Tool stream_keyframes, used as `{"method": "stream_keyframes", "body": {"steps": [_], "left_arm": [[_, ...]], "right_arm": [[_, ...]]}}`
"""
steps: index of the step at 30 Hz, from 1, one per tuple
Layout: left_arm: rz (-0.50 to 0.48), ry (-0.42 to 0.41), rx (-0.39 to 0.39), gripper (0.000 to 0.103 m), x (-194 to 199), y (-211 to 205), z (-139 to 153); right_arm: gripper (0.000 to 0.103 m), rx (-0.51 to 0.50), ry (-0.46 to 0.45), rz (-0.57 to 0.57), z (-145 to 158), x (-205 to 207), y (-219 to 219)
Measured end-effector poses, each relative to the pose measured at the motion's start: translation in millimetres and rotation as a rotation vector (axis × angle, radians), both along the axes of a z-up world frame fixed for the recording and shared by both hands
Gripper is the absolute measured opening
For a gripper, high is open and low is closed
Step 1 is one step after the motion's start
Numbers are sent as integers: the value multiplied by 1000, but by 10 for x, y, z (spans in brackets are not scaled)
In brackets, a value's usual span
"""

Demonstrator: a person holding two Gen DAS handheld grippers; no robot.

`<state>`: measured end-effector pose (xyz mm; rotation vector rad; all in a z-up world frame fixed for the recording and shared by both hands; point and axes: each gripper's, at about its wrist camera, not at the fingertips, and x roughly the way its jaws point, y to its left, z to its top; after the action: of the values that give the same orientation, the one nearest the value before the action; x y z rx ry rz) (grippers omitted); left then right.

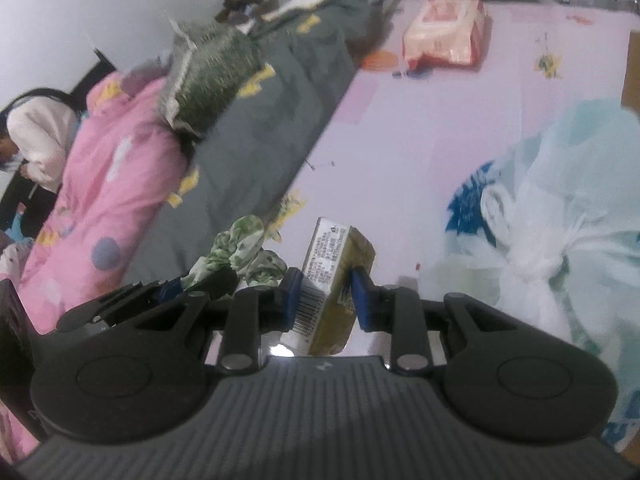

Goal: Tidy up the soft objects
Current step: 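Carry the gold package with the right gripper while the left gripper carries the green cloth to the box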

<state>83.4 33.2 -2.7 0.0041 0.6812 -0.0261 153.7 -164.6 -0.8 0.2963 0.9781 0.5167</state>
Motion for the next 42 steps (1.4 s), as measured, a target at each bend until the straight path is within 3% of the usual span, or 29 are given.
{"method": "stream_keyframes", "body": {"steps": [11, 21, 32, 37, 42], "left_arm": [[-96, -112, -15, 18, -54, -341, 511], [-259, -153, -34, 18, 101, -1167, 814], [-549, -139, -43, 18, 243, -2473, 850], [-645, -70, -106, 18, 400, -2860, 761], [-681, -18, -92, 18, 505, -3129, 629]], "right_arm": [[26, 107, -108, -61, 493, -225, -564], [26, 190, -134, -189, 630, -467, -1495], [27, 65, -189, -458, 772, -1091, -2894], [27, 20, -115, -564, 676, -1276, -3450], [27, -88, -19, -581, 487, -1334, -3820]]}}
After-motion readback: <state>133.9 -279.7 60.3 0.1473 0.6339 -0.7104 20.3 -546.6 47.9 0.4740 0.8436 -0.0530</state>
